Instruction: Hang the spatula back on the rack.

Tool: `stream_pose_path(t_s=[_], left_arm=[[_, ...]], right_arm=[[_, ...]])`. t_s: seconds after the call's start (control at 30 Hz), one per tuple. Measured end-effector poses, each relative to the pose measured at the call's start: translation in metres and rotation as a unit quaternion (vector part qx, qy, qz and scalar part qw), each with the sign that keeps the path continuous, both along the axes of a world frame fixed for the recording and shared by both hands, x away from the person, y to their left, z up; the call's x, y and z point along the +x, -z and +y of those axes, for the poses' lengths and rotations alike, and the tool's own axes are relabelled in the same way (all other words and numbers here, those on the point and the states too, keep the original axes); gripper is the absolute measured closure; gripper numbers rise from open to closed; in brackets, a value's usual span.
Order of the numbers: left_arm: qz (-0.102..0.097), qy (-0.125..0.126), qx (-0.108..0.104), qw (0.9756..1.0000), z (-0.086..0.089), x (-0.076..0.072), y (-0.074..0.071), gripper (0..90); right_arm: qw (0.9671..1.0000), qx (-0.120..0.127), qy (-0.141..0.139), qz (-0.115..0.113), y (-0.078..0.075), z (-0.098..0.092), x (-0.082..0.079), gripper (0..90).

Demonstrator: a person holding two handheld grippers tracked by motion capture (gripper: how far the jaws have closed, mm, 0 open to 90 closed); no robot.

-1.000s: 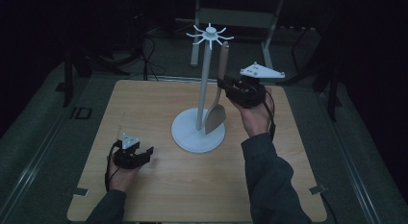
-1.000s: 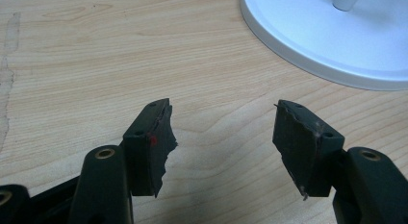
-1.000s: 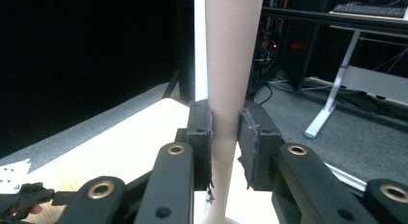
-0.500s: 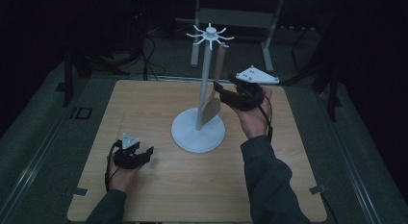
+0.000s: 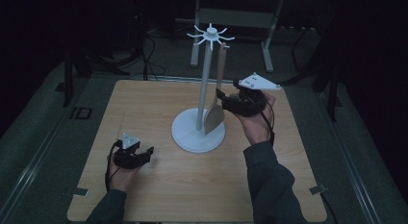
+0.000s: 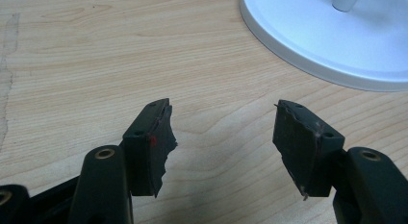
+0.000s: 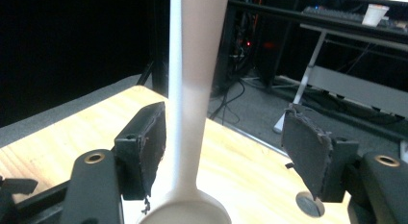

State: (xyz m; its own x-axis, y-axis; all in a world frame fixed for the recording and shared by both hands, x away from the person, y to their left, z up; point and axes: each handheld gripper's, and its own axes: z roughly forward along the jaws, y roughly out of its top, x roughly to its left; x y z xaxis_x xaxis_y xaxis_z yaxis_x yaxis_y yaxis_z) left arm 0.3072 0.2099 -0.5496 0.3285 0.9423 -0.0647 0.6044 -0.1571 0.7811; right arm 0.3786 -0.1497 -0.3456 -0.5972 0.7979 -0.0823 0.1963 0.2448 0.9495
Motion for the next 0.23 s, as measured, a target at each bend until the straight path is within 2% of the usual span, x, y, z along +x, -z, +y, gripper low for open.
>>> stream_pose_path(t_s=[0.17,0.2,0.23], left_arm=[[0.0,-0.001,-0.001,1.0,0.0,0.0,0.0,39.1],[-0.001,-0.002,-0.001,1.0,0.0,0.0,0.0,39.1],[-0.001,-0.002,-0.001,1.0,0.0,0.0,0.0,39.1]], right_arm=[[0.9998,0.001,0.005,0.018,0.018,-0.012,-0.001,32.3],[0.9997,0.001,0.007,0.024,0.026,-0.017,-0.003,32.3],[0.9997,0.001,0.007,0.024,0.026,-0.017,-0.003,32.3]])
